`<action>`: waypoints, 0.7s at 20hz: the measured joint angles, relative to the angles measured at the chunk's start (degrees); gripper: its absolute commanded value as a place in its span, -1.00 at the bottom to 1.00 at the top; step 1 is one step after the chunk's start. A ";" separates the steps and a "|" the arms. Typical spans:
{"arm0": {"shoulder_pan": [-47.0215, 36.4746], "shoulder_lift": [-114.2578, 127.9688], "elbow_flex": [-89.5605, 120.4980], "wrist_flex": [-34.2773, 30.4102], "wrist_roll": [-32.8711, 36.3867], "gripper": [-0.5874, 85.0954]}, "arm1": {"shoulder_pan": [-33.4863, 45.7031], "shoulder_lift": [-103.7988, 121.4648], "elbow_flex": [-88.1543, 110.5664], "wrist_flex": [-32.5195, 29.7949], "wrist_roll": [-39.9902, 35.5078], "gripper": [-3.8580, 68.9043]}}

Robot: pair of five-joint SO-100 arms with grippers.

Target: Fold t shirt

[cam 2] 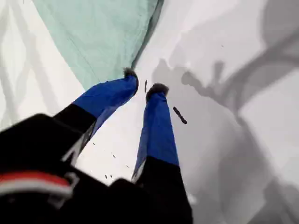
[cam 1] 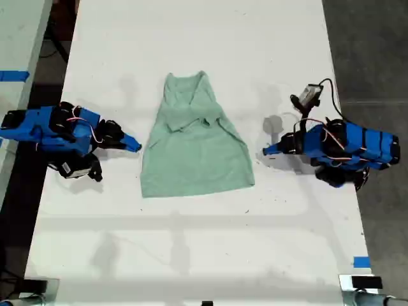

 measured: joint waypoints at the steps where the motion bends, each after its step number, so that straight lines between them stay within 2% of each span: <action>1: 0.00 0.18 0.00 -0.09 0.35 -0.93 | 0.09 0.00 0.00 0.00 -0.09 -0.76; 2: -2.02 2.72 0.00 -0.18 3.60 -0.93 | 1.93 0.00 0.00 1.76 -1.23 -0.72; 3: -8.88 4.31 0.00 -0.18 8.53 -0.93 | 2.64 0.00 0.00 3.78 -1.49 -0.71; 5: -20.57 5.19 0.00 -0.35 12.39 -0.93 | 2.37 0.00 0.00 4.75 -1.58 -0.73; 10: -22.59 5.45 0.00 -0.35 12.74 -0.93 | 2.90 0.00 0.00 4.75 -1.67 -0.73; 12: -22.68 5.45 0.00 -0.35 12.74 -0.93 | 3.25 0.00 0.00 4.57 -3.08 -0.43; 14: -22.68 5.45 0.00 -0.35 12.74 -0.93 | -1.05 -0.18 0.00 0.35 -3.96 -0.20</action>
